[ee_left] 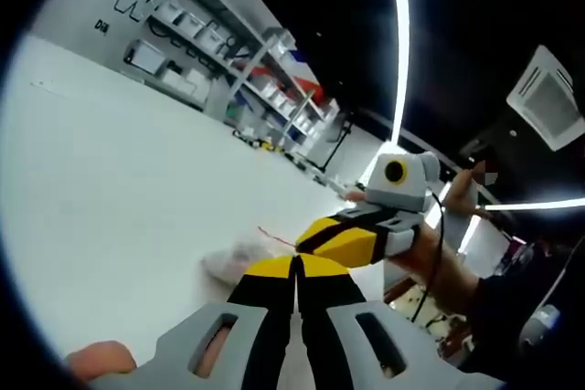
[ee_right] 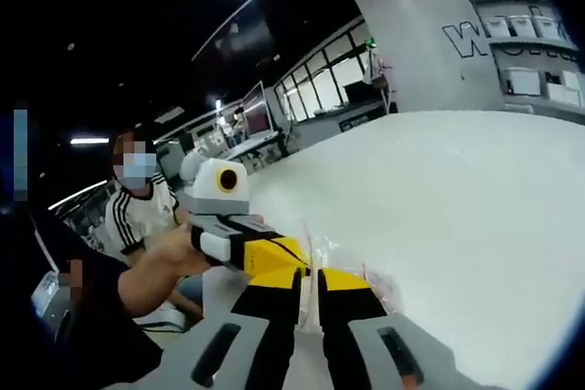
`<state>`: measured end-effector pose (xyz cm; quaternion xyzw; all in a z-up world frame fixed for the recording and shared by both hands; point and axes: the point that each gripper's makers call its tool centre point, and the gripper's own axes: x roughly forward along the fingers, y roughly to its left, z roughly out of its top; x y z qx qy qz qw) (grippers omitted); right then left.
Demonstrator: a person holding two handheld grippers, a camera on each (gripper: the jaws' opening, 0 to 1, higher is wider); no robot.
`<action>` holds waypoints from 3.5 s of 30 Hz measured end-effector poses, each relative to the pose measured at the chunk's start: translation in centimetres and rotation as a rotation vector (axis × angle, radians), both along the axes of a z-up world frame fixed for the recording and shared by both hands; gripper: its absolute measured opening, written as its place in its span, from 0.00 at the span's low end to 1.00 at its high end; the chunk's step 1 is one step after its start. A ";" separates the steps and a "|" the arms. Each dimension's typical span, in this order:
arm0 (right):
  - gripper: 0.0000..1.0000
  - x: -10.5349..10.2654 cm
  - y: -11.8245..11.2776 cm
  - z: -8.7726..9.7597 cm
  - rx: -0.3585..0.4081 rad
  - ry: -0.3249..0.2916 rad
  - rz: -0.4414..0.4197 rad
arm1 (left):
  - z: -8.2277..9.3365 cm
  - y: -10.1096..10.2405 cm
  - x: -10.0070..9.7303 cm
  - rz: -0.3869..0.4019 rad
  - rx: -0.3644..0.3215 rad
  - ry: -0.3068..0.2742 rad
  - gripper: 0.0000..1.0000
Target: Open the resealable bag by pulling the two sides of the seal apart until the entire bag opening is separated and visibly accessible.
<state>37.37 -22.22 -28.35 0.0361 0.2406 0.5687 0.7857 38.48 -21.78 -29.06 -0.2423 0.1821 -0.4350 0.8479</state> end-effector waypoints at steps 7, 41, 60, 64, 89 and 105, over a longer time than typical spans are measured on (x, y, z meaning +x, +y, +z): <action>0.03 0.1 0.0 -0.2 -0.010 0.001 0.001 | 0.1 -0.1 0.0 -0.003 0.000 0.000 0.01; 0.00 0.2 -0.1 -0.3 -0.051 -0.021 -0.037 | -0.1 -0.2 -0.2 -0.007 0.010 -0.001 0.00; 0.00 1.3 -1.0 0.6 -0.009 -0.020 -0.094 | -0.2 -0.1 -0.4 -0.013 0.042 -0.010 0.00; 0.00 1.7 -1.1 0.8 -0.007 -0.025 -0.104 | -0.1 -0.1 -0.7 -0.011 0.045 -0.015 0.00; 0.00 3.9 -2.7 1.7 0.016 -0.069 -0.203 | 0.4 -0.9 -2.3 -0.028 0.068 -0.040 0.00; 0.00 3.5 -2.3 1.9 0.022 -0.069 -0.194 | 0.5 -0.3 -1.8 0.000 0.053 -0.044 0.01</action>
